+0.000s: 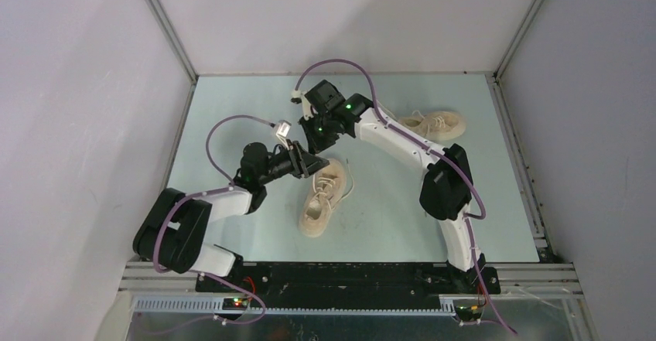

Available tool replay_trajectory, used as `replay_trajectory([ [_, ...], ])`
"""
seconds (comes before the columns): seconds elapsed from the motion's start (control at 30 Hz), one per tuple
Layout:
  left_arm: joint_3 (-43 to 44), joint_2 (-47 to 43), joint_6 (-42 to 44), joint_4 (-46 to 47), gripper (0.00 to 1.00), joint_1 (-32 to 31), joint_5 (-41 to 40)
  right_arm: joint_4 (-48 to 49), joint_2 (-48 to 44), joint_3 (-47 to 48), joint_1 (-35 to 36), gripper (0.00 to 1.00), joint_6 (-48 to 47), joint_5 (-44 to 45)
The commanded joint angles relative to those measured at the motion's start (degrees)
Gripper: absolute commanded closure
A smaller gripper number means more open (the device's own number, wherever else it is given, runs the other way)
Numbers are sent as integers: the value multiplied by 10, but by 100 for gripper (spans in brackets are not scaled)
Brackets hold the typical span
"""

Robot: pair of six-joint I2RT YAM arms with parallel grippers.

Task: Tie the shoes
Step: Adjust the shoe at the center of the board.

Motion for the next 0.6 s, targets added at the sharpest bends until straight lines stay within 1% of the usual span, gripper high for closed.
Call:
replay_trajectory([
  [0.0, 21, 15, 14, 89, 66, -17, 20, 9, -33, -1, -3, 100, 21, 5],
  [0.03, 21, 19, 15, 89, 70, -17, 24, 9, -33, -2, -4, 100, 20, 5],
  [0.07, 20, 22, 16, 89, 81, -17, 26, 9, -34, -4, -5, 100, 20, 7],
  [0.1, 20, 25, 18, 89, 86, -18, 28, 10, -35, -5, -6, 98, 17, 9],
  [0.13, 18, 26, 18, 87, 93, -17, 28, 9, -39, -7, -6, 91, 13, 12],
  [0.17, 16, 25, 19, 87, 98, -16, 24, 9, -42, -8, -11, 87, 0, 11],
  [0.2, 14, 23, 20, 85, 99, -15, 23, 9, -50, -12, -16, 78, -6, 1],
  [0.23, 14, 17, 25, 82, 100, -13, 23, 9, -61, -17, -29, 75, -15, -6],
  [0.27, 13, 10, 28, 71, 100, -12, 23, 9, -68, -30, -35, 68, -22, -19],
  [0.3, 12, 6, 36, 62, 100, -10, 24, 9, -82, -51, -48, 65, -24, -23],
  [0.33, 9, -1, 38, 58, 100, -9, 23, 9, -89, -65, -55, 56, -28, -24],
  [0.37, 8, -7, 43, 50, 100, -9, 21, 10, -101, -92, -66, 45, -28, -26],
  [0.4, 7, -9, 47, 45, 100, -9, 20, 12, -111, -121, -77, 41, -29, -28],
  [0.43, 7, -13, 49, 36, 100, -9, 17, 14, -114, -134, -81, 34, -30, -28],
  [0.5, 11, -15, 53, 16, 100, -8, 10, 16, -117, -165, -87, 32, -35, -31],
  [0.57, 22, -17, 58, -21, 99, -8, 1, 18, -108, -185, -87, 36, -36, -32],
])
